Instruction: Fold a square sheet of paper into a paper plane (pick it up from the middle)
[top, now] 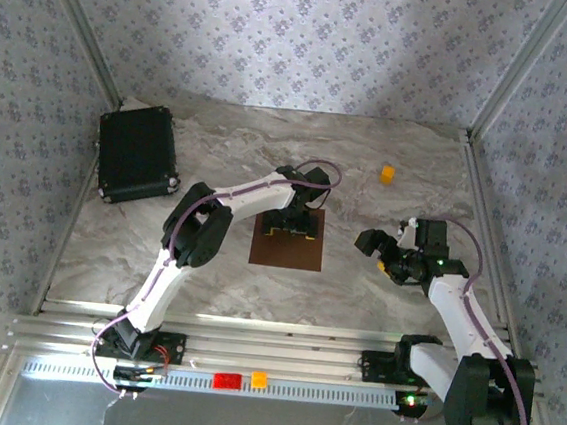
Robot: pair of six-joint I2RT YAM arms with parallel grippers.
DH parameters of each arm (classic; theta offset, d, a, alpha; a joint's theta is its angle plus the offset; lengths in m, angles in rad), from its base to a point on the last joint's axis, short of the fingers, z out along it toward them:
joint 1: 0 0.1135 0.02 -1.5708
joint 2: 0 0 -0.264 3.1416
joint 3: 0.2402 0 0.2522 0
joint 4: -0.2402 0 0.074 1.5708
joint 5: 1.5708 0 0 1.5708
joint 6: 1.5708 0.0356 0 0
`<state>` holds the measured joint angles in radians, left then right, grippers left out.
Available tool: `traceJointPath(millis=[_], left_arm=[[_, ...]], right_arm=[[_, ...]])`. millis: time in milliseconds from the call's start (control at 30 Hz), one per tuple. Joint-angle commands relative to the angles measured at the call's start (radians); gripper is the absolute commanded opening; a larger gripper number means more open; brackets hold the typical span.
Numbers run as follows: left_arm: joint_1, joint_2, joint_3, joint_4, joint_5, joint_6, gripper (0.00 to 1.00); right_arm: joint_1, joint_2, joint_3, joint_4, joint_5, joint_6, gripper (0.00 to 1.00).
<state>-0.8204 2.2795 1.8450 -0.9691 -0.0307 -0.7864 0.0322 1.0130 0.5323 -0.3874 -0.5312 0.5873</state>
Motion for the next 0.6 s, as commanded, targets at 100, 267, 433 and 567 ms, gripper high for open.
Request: traceJointPath(millis=[100, 267, 433, 567], left_arm=[[-0.006, 0.091, -0.042, -0.037, 0.045, 0.010, 0.97], [-0.005, 0.087, -0.065, -0.001, 0.084, 0.012, 0.97], [-0.005, 0.086, -0.061, -0.009, 0.074, 0.022, 0.94], [-0.006, 0.087, -0.058, -0.011, 0.074, 0.027, 0.92]], right_arm=[[-0.001, -0.016, -0.008, -0.021, 0.012, 0.012, 0.99], [-0.001, -0.017, -0.006, -0.020, 0.012, 0.016, 0.99], [0.000, -0.022, -0.005, -0.021, 0.015, 0.019, 0.99], [0.000, -0.024, -0.006, -0.024, 0.020, 0.023, 0.99]])
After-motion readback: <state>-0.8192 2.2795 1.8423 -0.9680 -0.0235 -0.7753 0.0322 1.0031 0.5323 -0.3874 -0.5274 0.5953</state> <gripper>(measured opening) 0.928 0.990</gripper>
